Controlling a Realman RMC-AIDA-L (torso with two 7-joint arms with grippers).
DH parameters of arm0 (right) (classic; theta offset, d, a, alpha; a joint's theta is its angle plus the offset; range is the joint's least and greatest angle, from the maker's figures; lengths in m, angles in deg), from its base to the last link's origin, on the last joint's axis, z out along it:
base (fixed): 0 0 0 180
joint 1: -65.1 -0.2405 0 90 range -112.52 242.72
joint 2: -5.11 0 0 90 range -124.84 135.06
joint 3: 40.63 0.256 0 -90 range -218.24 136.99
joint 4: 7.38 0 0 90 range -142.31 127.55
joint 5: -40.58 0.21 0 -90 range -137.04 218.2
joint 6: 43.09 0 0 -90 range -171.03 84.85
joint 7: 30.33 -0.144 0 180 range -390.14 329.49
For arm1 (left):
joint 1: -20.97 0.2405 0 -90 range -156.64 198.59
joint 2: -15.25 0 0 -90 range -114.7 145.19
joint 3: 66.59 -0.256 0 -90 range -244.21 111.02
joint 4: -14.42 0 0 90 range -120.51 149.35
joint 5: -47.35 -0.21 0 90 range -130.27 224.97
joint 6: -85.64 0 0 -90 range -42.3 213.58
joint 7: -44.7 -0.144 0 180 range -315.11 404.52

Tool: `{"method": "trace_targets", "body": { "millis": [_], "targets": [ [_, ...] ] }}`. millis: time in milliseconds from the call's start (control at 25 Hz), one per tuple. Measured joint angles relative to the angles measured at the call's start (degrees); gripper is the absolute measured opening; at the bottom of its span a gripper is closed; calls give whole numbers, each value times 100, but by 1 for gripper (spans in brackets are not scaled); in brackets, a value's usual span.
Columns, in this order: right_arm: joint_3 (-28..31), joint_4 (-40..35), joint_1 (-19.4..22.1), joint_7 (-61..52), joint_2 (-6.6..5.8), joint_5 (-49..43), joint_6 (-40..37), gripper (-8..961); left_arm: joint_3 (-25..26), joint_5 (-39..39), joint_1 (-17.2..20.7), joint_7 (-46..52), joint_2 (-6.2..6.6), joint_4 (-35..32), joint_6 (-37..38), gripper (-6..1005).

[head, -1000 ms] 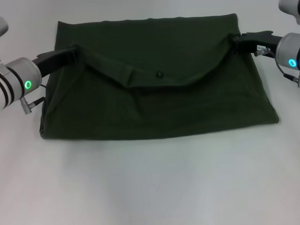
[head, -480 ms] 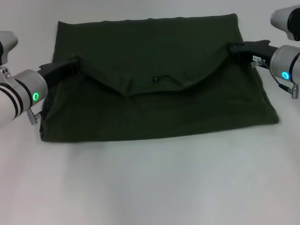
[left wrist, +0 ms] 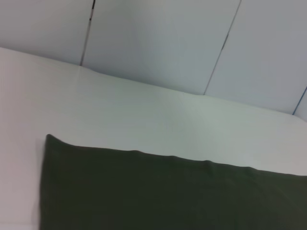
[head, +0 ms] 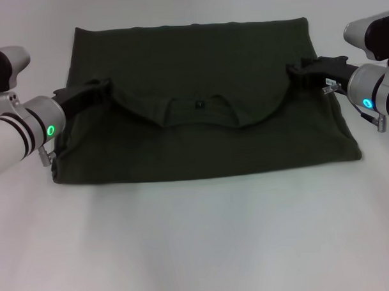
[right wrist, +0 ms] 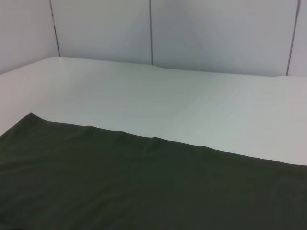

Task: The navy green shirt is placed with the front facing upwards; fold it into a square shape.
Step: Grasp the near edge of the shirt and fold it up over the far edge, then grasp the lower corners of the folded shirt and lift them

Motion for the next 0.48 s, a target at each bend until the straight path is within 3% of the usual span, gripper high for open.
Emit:
{"method": "trace_targets", "body": {
  "millis": [160, 240, 360, 480],
  "targets": [
    [0, -45, 0, 10, 0, 26, -28, 222, 47, 158, 83, 22, -3, -60, -33, 260],
    [0, -66, 0, 1, 1, 47, -40, 303, 59, 387, 189, 28, -3, -138, 122, 328],
    [0, -108, 25, -80, -23, 52, -163, 425, 26, 673, 399, 91, 0, -334, 650, 569],
    [-8, -221, 153, -326, -83, 53, -592, 577, -99, 731, 624, 351, -1, -612, 1247, 693]
  ]
}}
